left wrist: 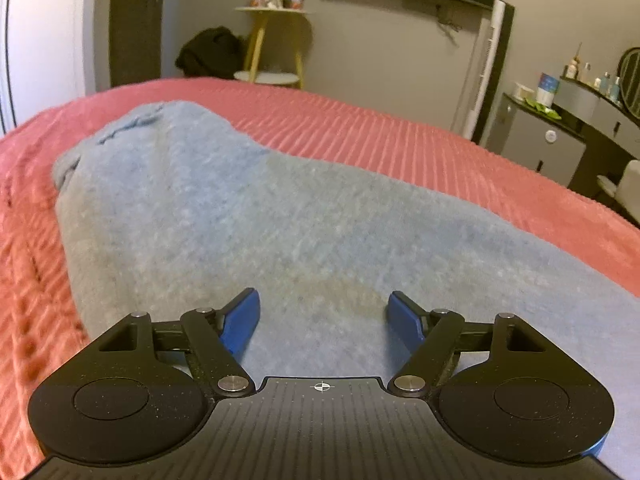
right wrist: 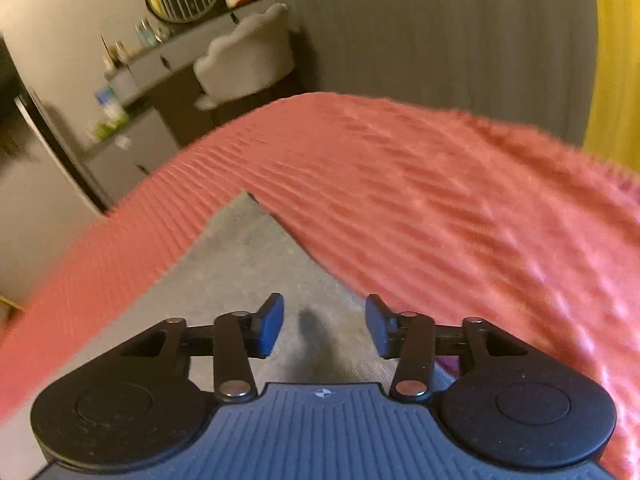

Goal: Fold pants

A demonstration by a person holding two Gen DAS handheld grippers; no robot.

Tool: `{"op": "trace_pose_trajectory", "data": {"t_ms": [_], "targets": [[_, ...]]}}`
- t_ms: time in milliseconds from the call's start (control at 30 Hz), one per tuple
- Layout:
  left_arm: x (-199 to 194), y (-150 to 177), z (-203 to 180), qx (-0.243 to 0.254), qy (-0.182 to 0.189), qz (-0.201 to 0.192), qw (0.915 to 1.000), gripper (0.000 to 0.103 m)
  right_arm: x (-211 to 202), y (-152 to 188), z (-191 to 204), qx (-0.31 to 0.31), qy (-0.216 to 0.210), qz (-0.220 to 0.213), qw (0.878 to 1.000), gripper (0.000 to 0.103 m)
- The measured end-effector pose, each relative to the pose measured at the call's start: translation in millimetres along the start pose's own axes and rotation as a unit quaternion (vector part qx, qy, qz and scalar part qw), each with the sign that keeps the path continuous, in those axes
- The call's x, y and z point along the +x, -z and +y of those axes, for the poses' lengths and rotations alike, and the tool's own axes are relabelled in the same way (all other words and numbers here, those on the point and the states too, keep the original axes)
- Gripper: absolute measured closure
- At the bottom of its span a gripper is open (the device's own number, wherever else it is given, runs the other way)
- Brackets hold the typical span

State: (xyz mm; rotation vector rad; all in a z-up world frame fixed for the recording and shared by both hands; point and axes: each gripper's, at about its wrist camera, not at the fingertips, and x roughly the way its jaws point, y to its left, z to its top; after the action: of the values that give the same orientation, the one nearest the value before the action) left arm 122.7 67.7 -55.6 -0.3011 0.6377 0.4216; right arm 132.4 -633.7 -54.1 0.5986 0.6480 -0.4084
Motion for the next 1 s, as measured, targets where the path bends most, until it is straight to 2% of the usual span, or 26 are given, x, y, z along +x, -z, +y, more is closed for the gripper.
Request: {"op": "trace_pose_trajectory", "data": {"t_ms": [67,133,267,400,567,633,667,700,733,800,833,867,900,933,967,1000], "targets": [[-8.8,6.0,0.2,-0.007,0.003,0.0,1.0,0.025,5.4,5.8,-2.6,-0.001,-0.02,0.01,1.0,0.055],[-13.1,5.4,3.8,-0.027,-0.009,-0.005,0.9996,0.026,7.2,6.3,0.7,-0.028,-0.02,0.01,0.999,0.047],[-19.7,-8.1,32.7,-0.095,-0.043,-0.025,0.9943,0.026,9.8,0.6,31.6,-0.075,-0.016,-0.002,0.997,0.016],[-15.0,-34.9,85.9,-0.143,-0.107,-0.049,0.9827,0.025,14.9,-7.8,66.0,-0.132,-0.013,0.0,0.991,0.014],[1.4,-57.0,162.6,-0.216,-0.15,-0.029,0.9642,0.021,35.7,-8.3,88.7,-0.15,-0.003,0.024,0.988,0.014],[8.1,-57.4,187.2,-0.247,-0.137,-0.02,0.9591,0.014,37.8,-5.3,90.2,-0.148,0.002,0.02,0.989,0.021],[14.2,-58.1,199.5,-0.267,-0.116,-0.007,0.9566,0.014,38.3,-3.7,90.8,-0.149,0.004,0.017,0.989,0.037],[22.1,-57.5,210.2,-0.288,-0.078,0.002,0.9543,0.014,40.7,-2.3,92.4,-0.15,0.006,0.018,0.989,0.056],[29.7,-57.9,217.8,-0.304,-0.048,0.012,0.9514,0.014,41.0,-0.3,92.9,-0.148,0.012,0.02,0.989,0.063],[42.9,-64.5,227.8,-0.323,-0.004,0.016,0.9461,0.014,43.5,1.9,93.2,-0.145,0.022,0.017,0.989,0.086],[49.0,-68.2,231.0,-0.328,0.014,0.02,0.9445,0.017,44.0,2.4,93.9,-0.141,0.026,0.02,0.989,0.087],[54.3,-73.2,234.2,-0.335,0.028,0.023,0.9414,0.033,43.9,3.3,94.4,-0.14,0.032,0.022,0.989,0.087],[58.6,-79.2,236.4,-0.341,0.032,0.031,0.939,0.035,44.7,3.3,95.3,-0.14,0.037,0.022,0.989,0.087],[60.0,-84.5,236.5,-0.342,0.028,0.036,0.9387,0.042,44.8,3.5,97.6,-0.143,0.043,0.023,0.989,0.087],[57.3,-89.4,234.6,-0.332,0.029,0.032,0.9423,0.052,44.3,3.9,100.0,-0.144,0.051,0.024,0.988,0.087],[48.7,-94.4,230.5,-0.308,0.032,0.013,0.9509,0.055,43.6,4.8,102.5,-0.146,0.058,0.025,0.987,0.087]]}}
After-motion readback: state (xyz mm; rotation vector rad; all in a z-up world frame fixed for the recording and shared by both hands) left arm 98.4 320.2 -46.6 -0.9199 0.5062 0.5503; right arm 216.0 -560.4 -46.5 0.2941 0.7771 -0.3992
